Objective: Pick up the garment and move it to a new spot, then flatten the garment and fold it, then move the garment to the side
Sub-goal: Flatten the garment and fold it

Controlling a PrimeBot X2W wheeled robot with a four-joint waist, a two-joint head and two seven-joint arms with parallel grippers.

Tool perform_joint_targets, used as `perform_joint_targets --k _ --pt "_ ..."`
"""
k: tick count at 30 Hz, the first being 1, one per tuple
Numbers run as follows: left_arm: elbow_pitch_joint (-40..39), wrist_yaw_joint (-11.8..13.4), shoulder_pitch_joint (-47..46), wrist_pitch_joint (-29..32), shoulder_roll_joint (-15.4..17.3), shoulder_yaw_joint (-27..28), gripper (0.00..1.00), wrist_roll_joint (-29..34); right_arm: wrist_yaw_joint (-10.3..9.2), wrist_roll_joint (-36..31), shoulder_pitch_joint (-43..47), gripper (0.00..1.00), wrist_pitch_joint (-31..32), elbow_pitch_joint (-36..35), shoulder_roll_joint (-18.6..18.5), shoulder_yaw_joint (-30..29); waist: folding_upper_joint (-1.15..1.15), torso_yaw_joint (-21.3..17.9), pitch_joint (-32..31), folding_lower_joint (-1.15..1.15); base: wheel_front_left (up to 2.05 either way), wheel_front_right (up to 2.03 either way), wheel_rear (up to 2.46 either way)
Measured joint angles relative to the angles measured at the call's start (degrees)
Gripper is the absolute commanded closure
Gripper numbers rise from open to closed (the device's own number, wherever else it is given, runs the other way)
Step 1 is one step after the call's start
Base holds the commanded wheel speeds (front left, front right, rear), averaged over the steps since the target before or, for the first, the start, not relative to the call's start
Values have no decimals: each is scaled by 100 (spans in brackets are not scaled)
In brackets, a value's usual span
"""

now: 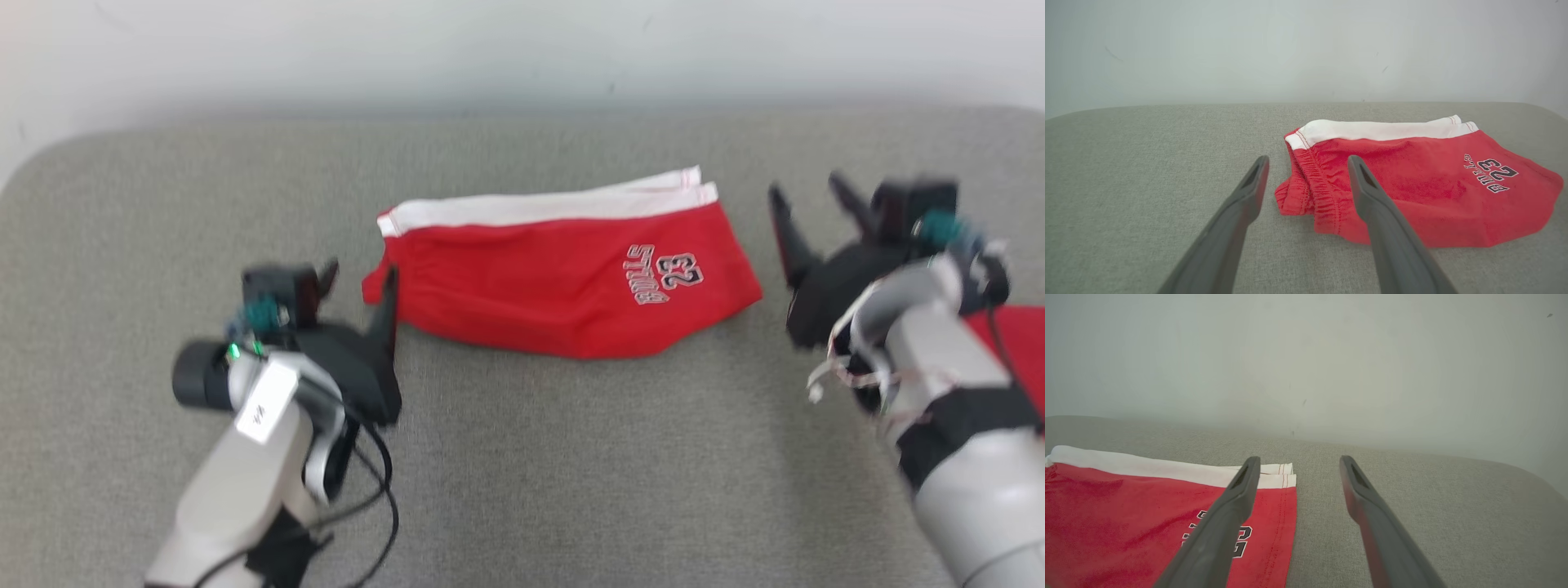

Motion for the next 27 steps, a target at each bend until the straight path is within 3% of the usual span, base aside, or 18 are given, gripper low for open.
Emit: perform_joint_targets --k 4,10,15,22,27 --pt "68 -242 681 -59 27 -204 0 4 -53 32 761 0 -68 129 90 7 0 -90 -477 0 0 0 0" --pt "-2 -241 943 -56 69 -320 0 15 -97 100 1062 0 -52 92 113 -4 0 -217 -674 -1 0 0 0" --pt "-37 -229 896 -19 67 -357 0 70 -104 209 1051 0 15 46 122 -66 0 -254 -494 1 0 0 0" --pt "-132 21 456 1 73 -427 0 399 -153 213 792 0 74 -32 122 -141 1 -200 -69 2 0 0 0" --pt "-121 15 241 54 75 -457 0 430 -155 258 553 0 126 -46 147 -154 2 -128 227 3 0 0 0"
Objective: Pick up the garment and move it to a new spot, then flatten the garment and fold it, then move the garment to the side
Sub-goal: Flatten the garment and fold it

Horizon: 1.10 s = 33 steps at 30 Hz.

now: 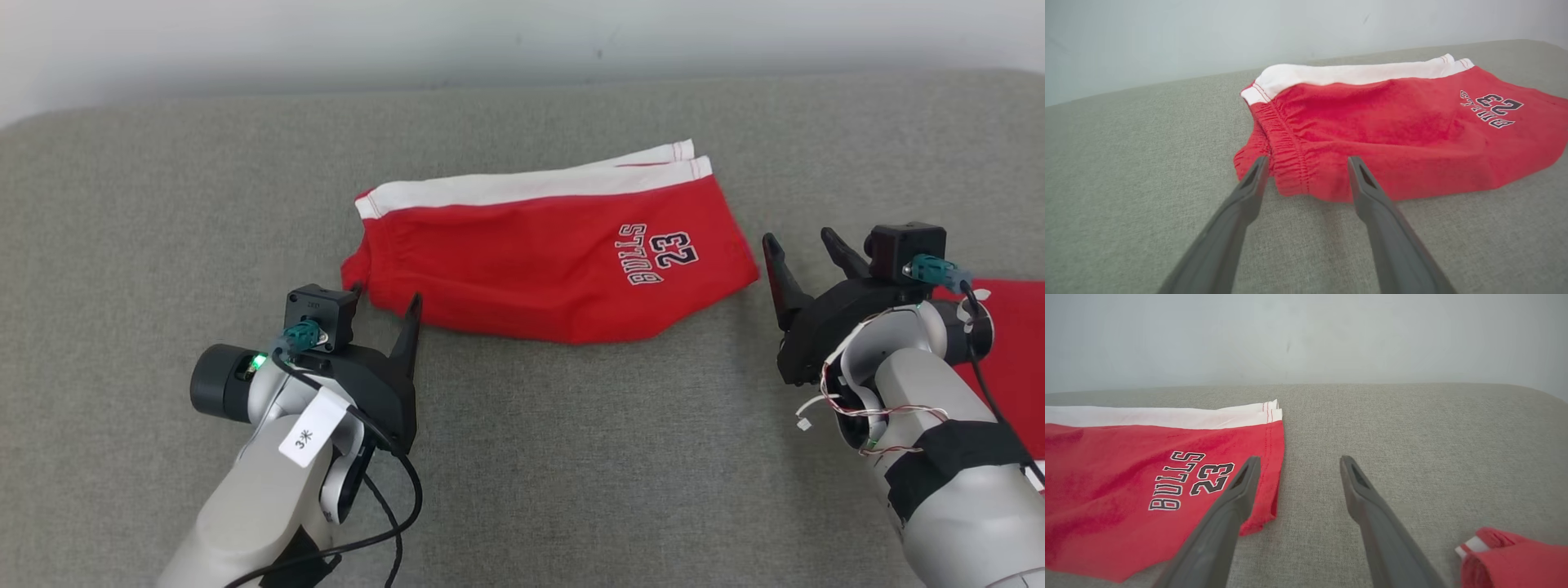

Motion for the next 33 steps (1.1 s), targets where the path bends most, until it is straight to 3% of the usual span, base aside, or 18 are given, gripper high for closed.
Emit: perform_joint_targets --k 13,14,15,16,17,20,21,30,33 --pt "242 -1 -172 46 15 21 0 3 -42 24 -220 0 248 291 189 79 0 108 401 0 0 0 0" --pt "242 -4 -198 45 13 23 15 2 -42 57 -221 0 263 344 190 69 0 107 418 0 0 0 0" --pt "246 -5 -205 46 4 23 41 -5 -42 60 -221 0 302 377 185 68 0 105 435 0 0 0 0" --pt "270 -7 -208 45 -10 20 42 -5 -42 60 -222 0 302 399 181 66 0 105 449 0 0 0 0" --pt "294 -18 -208 45 -23 16 37 -5 -42 62 -224 0 304 410 181 63 0 105 458 -1 0 0 0" --pt "349 -48 -248 44 -36 15 7 -5 -38 68 -248 0 353 441 187 65 0 112 486 -1 0 0 0" --pt "360 -48 -281 43 -38 16 2 -7 -38 69 -253 0 354 449 192 65 0 114 492 -1 0 0 0" --pt "449 -47 -331 -26 -110 27 0 -30 93 269 -375 0 605 575 286 75 0 167 510 -1 0 0 0" --pt "543 -49 -382 -80 -133 26 0 -32 110 286 -433 9 709 688 290 97 0 186 467 -1 0 0 0"
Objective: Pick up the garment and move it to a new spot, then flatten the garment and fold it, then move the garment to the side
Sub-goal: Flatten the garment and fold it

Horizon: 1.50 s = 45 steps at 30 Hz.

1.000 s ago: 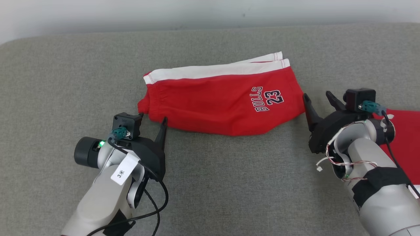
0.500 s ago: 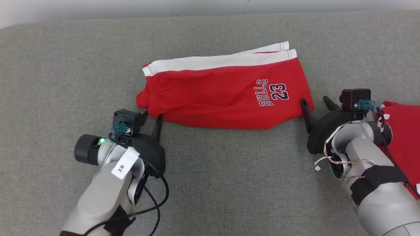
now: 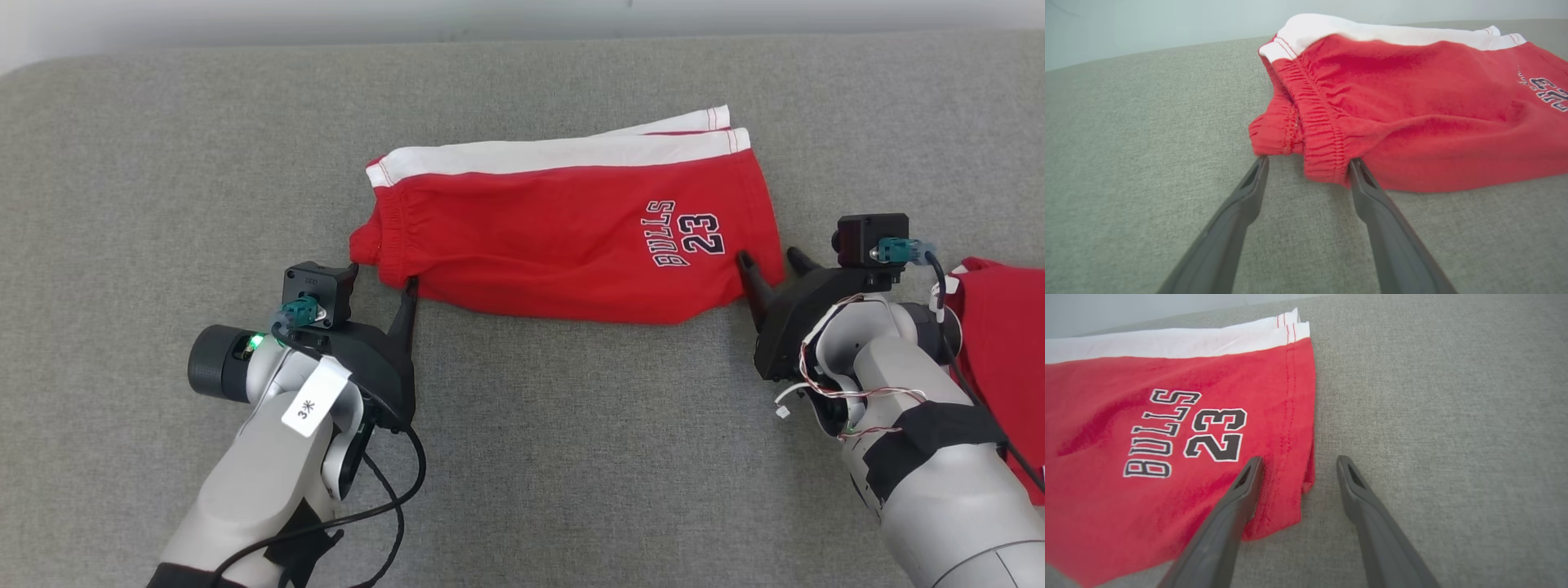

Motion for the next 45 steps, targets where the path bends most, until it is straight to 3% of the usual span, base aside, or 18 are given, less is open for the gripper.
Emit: perform_joint_targets --k 3,5,6,7,8,9,10,11,26,34,45 --pt "20 -2 -18 -29 -8 -3 0 -1 2 19 -2 51 111 57 7 16 0 15 -51 -1 0 0 0" --pt "43 -3 -18 -34 -13 -5 2 -18 3 20 -3 64 185 92 19 27 0 17 -75 0 0 0 0" --pt "51 -3 -17 -34 -18 -5 16 -32 3 20 -3 71 198 98 27 27 0 16 -84 -1 0 0 0" --pt "76 -4 -17 -35 -24 -4 42 -32 3 20 -7 80 215 114 38 27 0 14 -94 -1 0 0 0" --pt "113 -5 -17 -35 -27 -5 61 -33 3 20 -14 92 248 135 52 31 0 10 -107 -1 0 0 0" --pt "140 -7 -17 -35 -30 -4 74 -33 2 20 -14 97 249 143 63 36 0 5 -119 -1 0 0 0" --pt "166 -24 -17 -46 -33 -3 94 -35 2 20 -16 100 258 165 74 41 0 -1 -131 -1 0 0 0" --pt "180 -49 -17 -53 -34 -5 100 -40 2 20 -16 100 293 177 79 41 0 -6 -143 -1 0 0 0" --pt "379 -109 -15 -110 -57 -27 100 -92 2 20 -12 100 347 260 94 77 0 -52 -287 0 0 0 0" --pt "354 -411 153 -233 -87 -205 100 -112 112 67 280 100 266 194 -9 80 0 20 -410 0 0 0 0" --pt "87 -553 726 -439 35 -252 100 -164 235 169 1044 100 -27 -356 -46 100 0 66 -877 -1 0 0 0"
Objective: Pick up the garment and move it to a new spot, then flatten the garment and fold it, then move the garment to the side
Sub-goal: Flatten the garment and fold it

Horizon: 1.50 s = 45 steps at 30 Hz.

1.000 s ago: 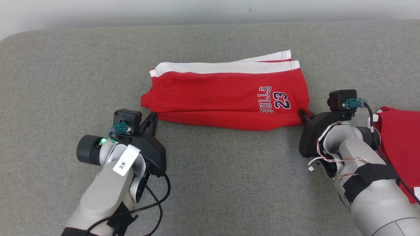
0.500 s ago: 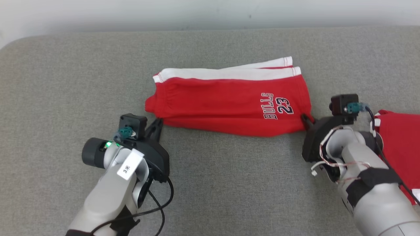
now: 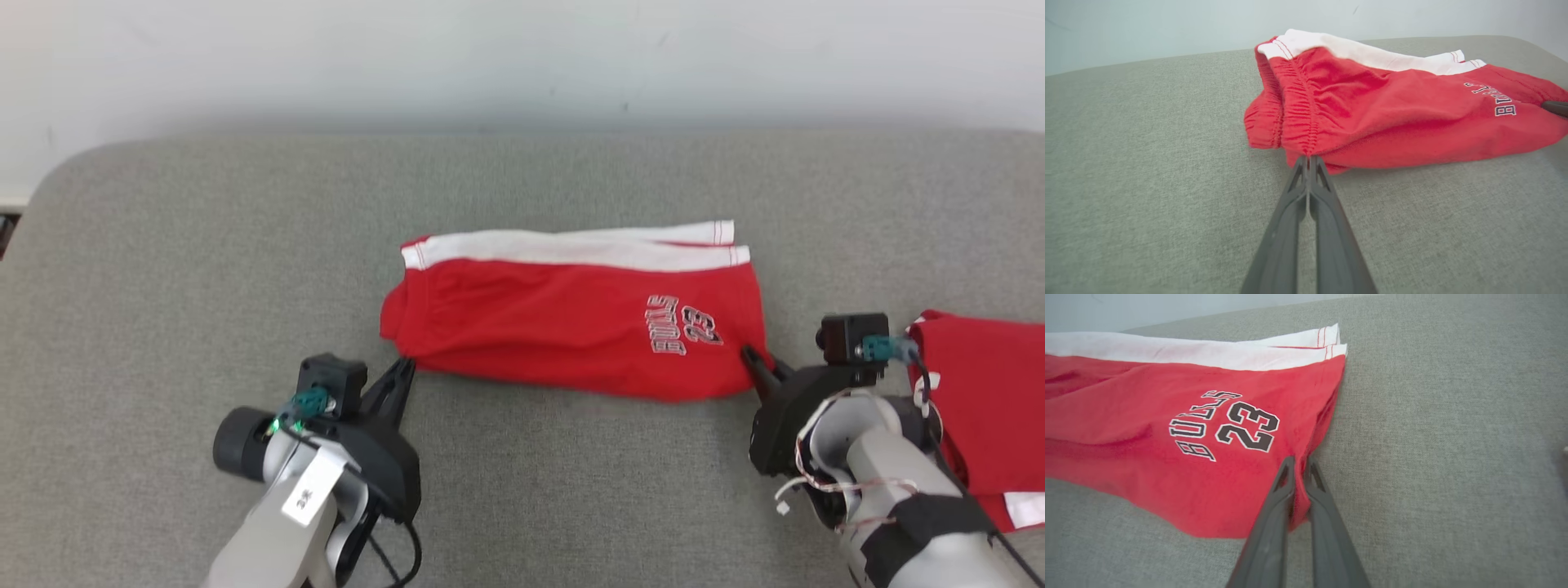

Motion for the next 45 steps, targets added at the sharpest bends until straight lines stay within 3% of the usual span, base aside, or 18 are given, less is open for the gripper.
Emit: perform_joint_targets --k 9,18,26,27,28,29,30,31,32,38,45 --pt "-442 -57 747 -22 278 -23 100 -176 52 113 877 100 -136 -768 -58 3 0 -53 -474 -1 0 0 0" --pt "-1222 -41 1660 120 499 104 100 -425 64 265 2038 100 -140 -1912 -391 -110 -1 -150 -836 0 0 0 0" --pt "-1960 142 2352 471 818 109 100 -552 -147 345 2788 100 116 -2891 -479 -169 -1 -169 -931 0 0 0 0" --pt "-2038 156 2411 527 832 102 95 -557 -191 345 2855 100 170 -2980 -487 -166 -1 -168 -929 0 0 0 0" --pt "-2111 157 2454 584 835 80 73 -571 -219 345 2917 99 236 -3051 -494 -158 -1 -165 -923 0 0 0 0" --pt "-2165 160 2480 653 836 58 57 -575 -244 345 2976 81 304 -3128 -502 -135 -1 -163 -916 0 0 0 0" --pt "-2215 162 2506 719 835 43 28 -576 -266 345 3030 4 378 -3184 -504 -115 -1 -160 -908 0 0 0 0" --pt "-2270 186 2540 779 842 16 28 -573 -288 346 3081 4 469 -3236 -510 -84 -1 -156 -897 0 0 0 0" --pt "-2305 222 2553 839 849 -14 0 -571 -293 352 3125 0 556 -3285 -514 -59 0 -153 -887 0 0 0 0" --pt "-2519 366 2558 1102 978 4 0 -567 -520 343 3221 0 881 -3544 -591 -19 0 -142 -901 0 0 0 0" --pt "-2981 634 2807 887 1029 400 0 -686 -934 240 3324 0 858 -3976 -668 -258 0 -185 -1082 0 0 0 0"
